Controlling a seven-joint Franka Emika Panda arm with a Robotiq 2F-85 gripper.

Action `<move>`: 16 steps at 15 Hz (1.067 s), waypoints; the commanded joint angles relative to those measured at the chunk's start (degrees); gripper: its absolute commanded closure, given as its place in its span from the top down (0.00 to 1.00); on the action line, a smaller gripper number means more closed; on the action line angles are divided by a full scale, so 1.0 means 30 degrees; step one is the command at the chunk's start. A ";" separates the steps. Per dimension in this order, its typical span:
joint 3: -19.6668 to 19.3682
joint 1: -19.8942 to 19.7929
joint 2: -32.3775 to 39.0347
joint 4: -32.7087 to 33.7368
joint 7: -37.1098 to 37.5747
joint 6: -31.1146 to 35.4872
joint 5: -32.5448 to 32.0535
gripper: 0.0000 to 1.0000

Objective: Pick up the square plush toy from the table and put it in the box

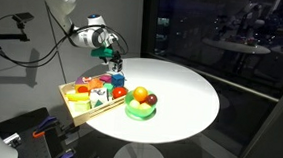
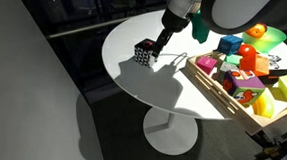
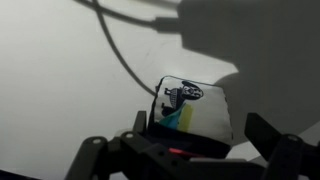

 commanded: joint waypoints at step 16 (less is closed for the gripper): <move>-0.0907 0.0707 0.0562 0.0746 0.0803 -0.0174 -0.0636 0.00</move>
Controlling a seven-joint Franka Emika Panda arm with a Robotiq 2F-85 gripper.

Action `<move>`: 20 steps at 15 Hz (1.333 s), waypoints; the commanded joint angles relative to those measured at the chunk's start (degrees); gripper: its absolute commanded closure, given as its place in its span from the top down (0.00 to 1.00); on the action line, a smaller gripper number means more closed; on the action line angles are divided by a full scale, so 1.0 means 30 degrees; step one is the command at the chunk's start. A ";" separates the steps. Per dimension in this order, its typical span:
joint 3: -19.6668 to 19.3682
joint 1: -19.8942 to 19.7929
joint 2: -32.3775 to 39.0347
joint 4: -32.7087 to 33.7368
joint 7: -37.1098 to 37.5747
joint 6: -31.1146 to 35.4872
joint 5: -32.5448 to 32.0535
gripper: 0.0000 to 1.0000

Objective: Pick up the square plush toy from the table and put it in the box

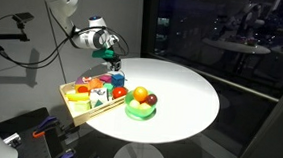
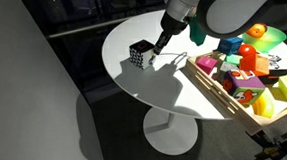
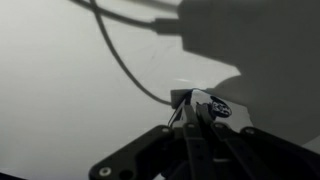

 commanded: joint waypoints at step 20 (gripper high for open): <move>0.1265 -0.0459 -0.3549 -0.2953 -0.0171 -0.0553 -0.0304 0.02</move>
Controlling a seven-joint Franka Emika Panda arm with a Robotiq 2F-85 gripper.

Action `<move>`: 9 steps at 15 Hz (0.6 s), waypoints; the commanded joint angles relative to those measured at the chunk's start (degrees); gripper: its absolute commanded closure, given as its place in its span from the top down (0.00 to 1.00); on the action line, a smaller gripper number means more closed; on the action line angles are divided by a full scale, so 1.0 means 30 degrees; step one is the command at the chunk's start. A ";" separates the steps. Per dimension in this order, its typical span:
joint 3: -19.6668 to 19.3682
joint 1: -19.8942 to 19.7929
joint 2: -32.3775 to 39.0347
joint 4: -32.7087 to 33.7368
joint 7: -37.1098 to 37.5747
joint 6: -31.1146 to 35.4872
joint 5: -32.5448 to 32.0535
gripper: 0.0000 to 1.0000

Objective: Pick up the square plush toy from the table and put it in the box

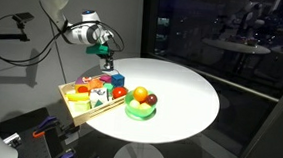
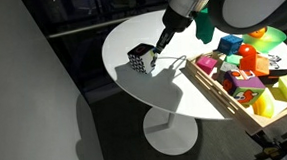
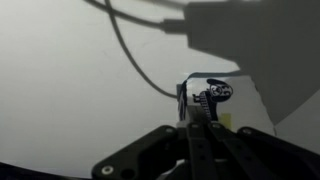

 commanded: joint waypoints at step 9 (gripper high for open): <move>0.1858 -0.1548 -0.4408 -0.2725 -0.0766 -0.1368 0.0334 0.02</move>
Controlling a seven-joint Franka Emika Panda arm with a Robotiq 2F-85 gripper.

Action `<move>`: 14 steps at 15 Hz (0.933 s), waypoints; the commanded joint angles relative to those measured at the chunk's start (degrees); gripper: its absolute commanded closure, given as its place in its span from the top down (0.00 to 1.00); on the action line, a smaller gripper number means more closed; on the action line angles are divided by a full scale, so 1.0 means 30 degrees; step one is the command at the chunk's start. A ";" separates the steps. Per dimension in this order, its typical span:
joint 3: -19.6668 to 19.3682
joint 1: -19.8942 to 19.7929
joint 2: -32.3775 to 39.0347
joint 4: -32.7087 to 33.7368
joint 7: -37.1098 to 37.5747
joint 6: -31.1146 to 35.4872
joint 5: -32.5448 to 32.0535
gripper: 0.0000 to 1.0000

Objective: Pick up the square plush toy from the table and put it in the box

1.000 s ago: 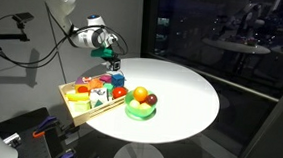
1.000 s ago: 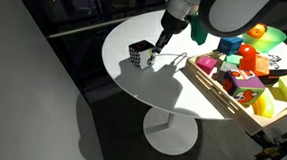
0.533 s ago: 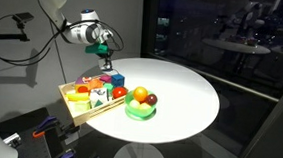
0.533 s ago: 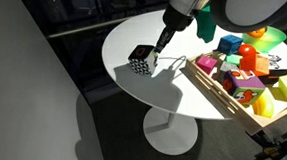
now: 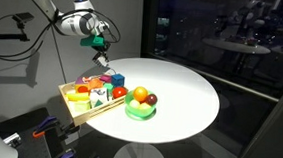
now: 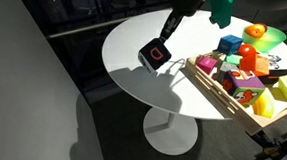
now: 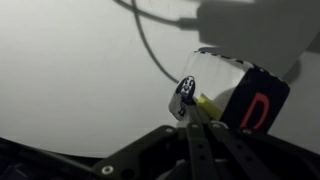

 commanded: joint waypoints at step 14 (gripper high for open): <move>0.1153 -0.1563 -0.7124 -0.4886 -0.4330 -0.3053 0.4019 0.02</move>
